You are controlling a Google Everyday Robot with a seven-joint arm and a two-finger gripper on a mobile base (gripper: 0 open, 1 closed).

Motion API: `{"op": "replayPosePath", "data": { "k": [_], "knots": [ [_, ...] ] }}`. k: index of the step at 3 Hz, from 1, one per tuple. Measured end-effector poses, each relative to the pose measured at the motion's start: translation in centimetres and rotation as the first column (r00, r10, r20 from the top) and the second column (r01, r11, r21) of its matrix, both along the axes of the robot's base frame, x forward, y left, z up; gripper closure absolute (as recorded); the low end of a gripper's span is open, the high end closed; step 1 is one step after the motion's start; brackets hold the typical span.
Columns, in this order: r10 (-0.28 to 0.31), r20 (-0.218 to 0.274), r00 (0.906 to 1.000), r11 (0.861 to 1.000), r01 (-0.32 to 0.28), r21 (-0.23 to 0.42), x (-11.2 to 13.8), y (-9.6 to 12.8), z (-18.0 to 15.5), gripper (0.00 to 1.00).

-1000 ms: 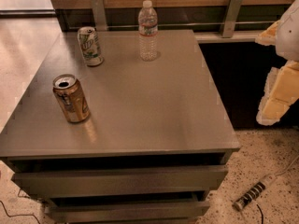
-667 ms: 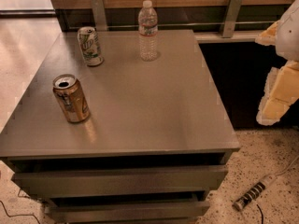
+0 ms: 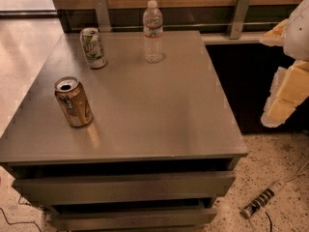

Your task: Pick orange can

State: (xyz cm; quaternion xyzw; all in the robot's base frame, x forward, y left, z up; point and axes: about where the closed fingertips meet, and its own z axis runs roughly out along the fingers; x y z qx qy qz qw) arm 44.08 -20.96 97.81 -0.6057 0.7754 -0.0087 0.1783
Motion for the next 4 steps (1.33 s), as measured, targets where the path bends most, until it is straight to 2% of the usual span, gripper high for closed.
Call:
{"op": "replayPosePath", "data": {
  "k": [1, 2, 3, 4],
  "knots": [
    [0.022, 0.001, 0.9998, 0.997, -0.022, 0.075, 0.5, 0.8, -0.4, 0.0],
    [0.116, 0.066, 0.9911, 0.944, -0.13, 0.302, 1.3, 5.0, -2.1, 0.0],
    [0.175, 0.161, 0.9713, 0.858, -0.231, 0.458, 1.7, 8.5, -2.4, 0.0],
    [0.226, 0.232, 0.9463, 0.739, -0.321, 0.592, 1.5, 12.5, -1.9, 0.0]
  ]
}}
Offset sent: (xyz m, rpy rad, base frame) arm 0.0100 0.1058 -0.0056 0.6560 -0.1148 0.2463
